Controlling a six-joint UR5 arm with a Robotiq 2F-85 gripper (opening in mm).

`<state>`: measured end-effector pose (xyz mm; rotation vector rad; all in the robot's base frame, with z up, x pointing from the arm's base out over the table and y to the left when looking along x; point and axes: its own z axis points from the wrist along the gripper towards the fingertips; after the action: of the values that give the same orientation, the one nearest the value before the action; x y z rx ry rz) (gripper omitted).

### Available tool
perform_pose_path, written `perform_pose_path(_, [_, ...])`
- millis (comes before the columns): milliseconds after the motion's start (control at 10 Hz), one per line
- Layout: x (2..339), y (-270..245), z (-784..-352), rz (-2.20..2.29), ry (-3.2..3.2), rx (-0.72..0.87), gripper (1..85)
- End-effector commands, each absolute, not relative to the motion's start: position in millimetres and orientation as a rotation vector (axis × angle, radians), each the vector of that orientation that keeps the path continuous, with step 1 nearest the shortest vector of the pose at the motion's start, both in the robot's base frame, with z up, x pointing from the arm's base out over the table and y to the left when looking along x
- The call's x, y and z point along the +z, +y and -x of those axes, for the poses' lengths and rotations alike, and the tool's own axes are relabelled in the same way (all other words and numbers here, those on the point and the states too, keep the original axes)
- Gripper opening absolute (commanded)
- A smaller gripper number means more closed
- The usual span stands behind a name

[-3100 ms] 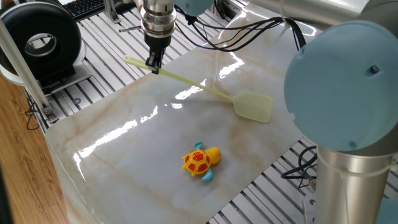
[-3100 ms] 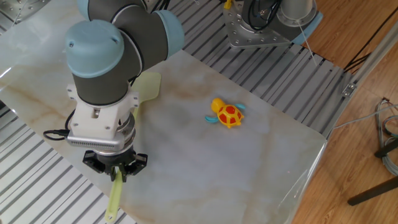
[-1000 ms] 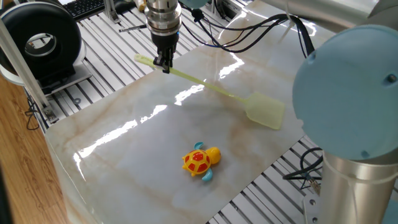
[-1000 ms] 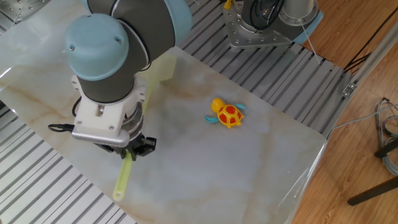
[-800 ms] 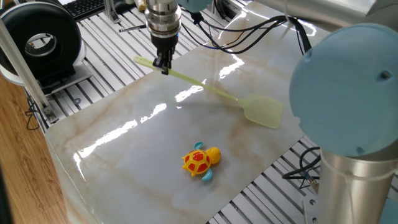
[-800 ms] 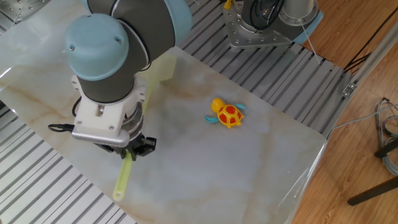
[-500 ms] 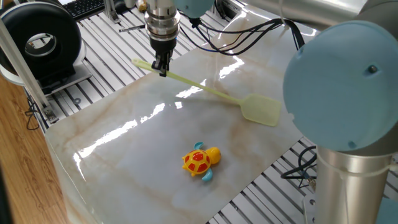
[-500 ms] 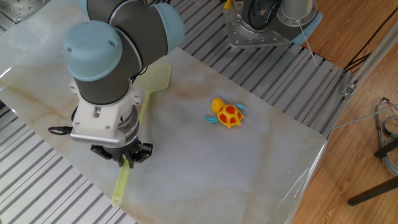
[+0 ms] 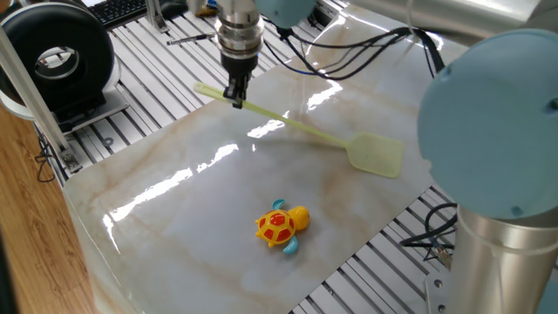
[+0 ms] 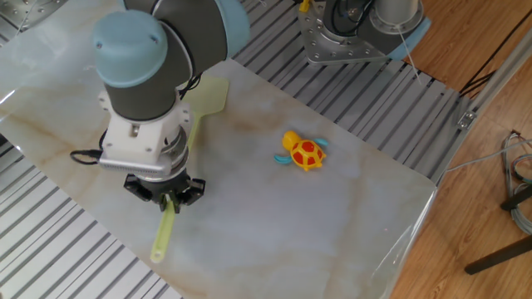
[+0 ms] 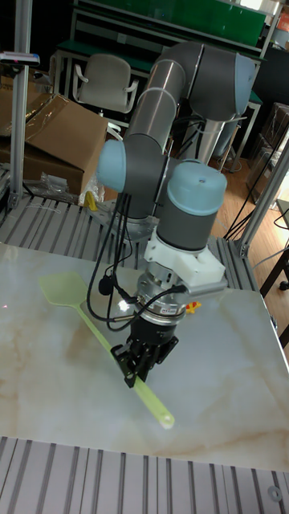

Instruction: Swat with a flyswatter

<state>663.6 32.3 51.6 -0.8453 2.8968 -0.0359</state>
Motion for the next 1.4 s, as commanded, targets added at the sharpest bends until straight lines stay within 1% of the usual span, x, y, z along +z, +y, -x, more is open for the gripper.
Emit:
perform_pose_path(0, [38, 30, -655, 0.805, 2.892, -0.011, 32.0])
perform_pose_path(100, [41, 34, -660, 0.866, 2.866, -0.006, 65.0])
perform_pose_path(200, [44, 41, -663, 0.878, 2.853, 0.02, 79.0])
perform_pose_path(300, [46, 41, -666, 0.892, 2.849, 0.012, 79.0])
perform_pose_path(400, [55, 41, -666, 0.895, 2.853, 0.019, 76.7])
perform_pose_path(500, [72, 33, -663, 0.912, 2.871, 0.014, 71.3])
perform_pose_path(600, [81, 35, -662, 0.891, 2.881, 0.027, 64.0])
perform_pose_path(700, [82, 39, -661, 0.87, 2.885, 0.035, 48.0])
perform_pose_path(800, [80, 39, -662, 0.817, 2.901, 0.026, 26.3])
perform_pose_path(900, [72, 36, -666, 0.762, 2.921, 0.001, 1.3])
perform_pose_path(1000, [65, 40, -672, 0.73, 2.925, 0.038, 1.3])
perform_pose_path(1300, [61, 37, -675, 0.675, 2.94, 0.03, 1.3])
